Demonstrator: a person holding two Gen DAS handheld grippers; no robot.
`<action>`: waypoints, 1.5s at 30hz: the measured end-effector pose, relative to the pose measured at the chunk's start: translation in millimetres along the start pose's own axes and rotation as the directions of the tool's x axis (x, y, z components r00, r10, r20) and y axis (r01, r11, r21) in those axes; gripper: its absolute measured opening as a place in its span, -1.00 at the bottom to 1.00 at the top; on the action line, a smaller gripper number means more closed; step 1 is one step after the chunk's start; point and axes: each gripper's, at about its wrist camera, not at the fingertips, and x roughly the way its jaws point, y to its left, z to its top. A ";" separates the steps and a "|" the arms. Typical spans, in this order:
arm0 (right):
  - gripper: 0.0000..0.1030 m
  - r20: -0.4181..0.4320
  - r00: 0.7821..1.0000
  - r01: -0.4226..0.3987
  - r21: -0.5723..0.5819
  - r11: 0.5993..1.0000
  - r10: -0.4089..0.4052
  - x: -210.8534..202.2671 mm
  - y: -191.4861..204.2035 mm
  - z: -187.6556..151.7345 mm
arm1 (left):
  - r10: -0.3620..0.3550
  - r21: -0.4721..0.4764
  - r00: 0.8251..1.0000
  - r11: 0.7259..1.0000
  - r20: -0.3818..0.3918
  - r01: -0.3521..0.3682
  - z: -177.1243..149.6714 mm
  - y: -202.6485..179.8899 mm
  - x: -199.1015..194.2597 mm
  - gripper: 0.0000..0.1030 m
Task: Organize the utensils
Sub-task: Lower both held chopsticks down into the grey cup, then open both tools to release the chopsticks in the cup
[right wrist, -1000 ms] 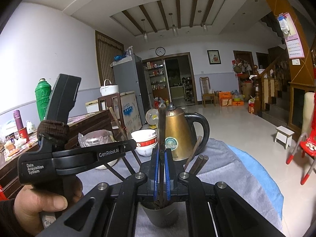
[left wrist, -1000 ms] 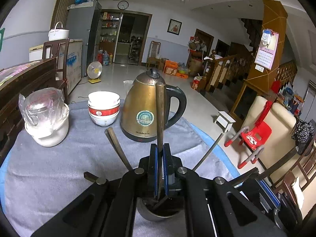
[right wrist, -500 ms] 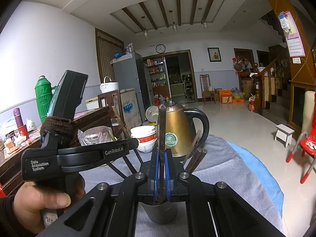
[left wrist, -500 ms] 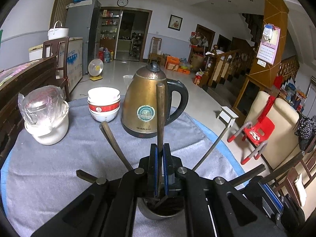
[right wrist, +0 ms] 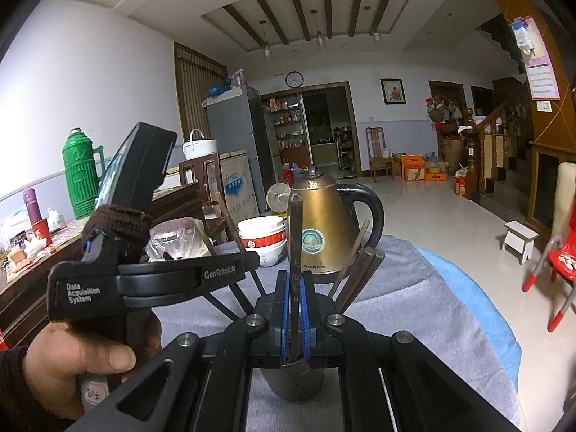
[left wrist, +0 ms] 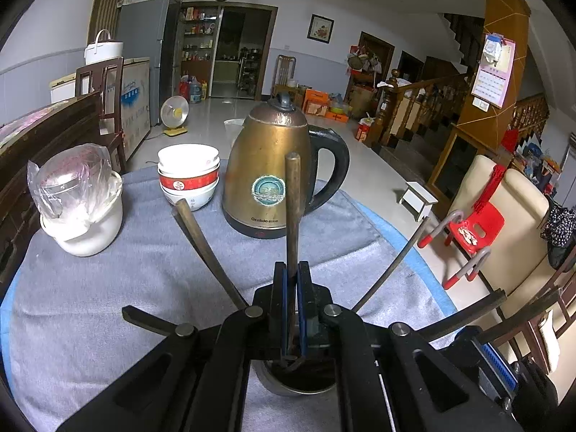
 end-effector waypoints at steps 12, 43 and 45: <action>-0.87 -0.007 1.000 -0.005 -0.004 1.000 0.005 3.3 5.5 -2.8 | 0.008 0.010 1.000 1.000 -0.005 -0.008 1.6 -1.3 2.3 -0.90; 0.63 0.066 0.989 0.125 0.050 0.991 -0.128 -66.8 -5.3 2.5 | 0.074 -0.043 0.973 0.997 0.217 -0.066 -21.9 38.6 -117.2 0.74; 0.63 0.038 0.992 0.115 0.052 0.992 -0.117 -72.8 -3.5 -7.9 | 0.098 -0.019 0.978 0.995 0.185 -0.097 -43.8 36.5 -113.4 0.76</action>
